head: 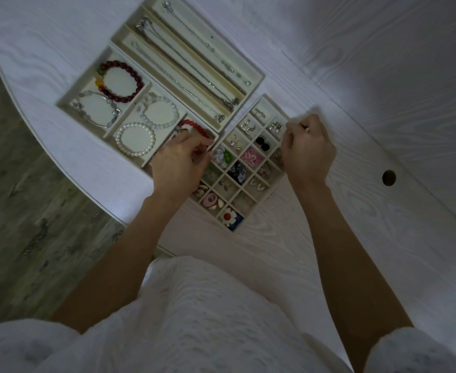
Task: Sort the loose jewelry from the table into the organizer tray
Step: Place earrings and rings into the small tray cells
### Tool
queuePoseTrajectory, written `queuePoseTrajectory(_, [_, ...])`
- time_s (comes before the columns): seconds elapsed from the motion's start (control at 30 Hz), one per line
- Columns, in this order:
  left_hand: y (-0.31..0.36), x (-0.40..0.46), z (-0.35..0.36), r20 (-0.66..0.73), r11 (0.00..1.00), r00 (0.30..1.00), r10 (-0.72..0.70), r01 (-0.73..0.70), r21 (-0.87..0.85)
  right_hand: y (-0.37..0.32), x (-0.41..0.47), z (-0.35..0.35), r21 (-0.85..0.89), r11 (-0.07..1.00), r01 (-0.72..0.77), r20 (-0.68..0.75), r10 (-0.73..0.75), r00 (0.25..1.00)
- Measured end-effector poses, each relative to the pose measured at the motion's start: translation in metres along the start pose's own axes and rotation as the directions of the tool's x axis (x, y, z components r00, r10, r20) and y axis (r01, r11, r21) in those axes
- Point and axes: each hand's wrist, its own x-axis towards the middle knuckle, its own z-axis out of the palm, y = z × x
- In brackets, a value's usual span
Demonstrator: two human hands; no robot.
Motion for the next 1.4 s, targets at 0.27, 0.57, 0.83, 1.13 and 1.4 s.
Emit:
queuePoseTrajectory(0.27, [0.001, 0.000, -0.001, 0.001, 1.000, 1.000, -0.002, 0.002, 0.007, 0.001, 0.002, 0.006, 0.046, 0.999, -0.020, 0.103, 0.015, 0.995])
queuePoseTrajectory(0.57, [0.001, -0.001, 0.000, -0.002, 1.000, 1.000, -0.002, 0.002, 0.001, -0.002, 0.020, 0.010, -0.039, 0.999, -0.006, 0.214, 0.014, 0.977])
queuePoseTrajectory(0.83, [0.001, -0.001, 0.000, -0.002, 1.000, 1.000, -0.018, 0.018, -0.004, -0.007, 0.027, 0.009, -0.114, 0.990, -0.078, 0.319, 0.111, 0.941])
queuePoseTrajectory(1.13, [0.002, 0.000, -0.001, 0.011, 1.000, 1.000, -0.016, 0.016, 0.001, -0.006, 0.028, 0.004, -0.176, 0.980, -0.097, 0.384, 0.159, 0.909])
queuePoseTrajectory(1.4, [0.001, -0.001, 0.000, 0.007, 1.000, 1.000, -0.021, 0.021, -0.001, -0.002, 0.028, -0.012, -0.026, 0.990, -0.138, 0.343, 0.139, 0.929])
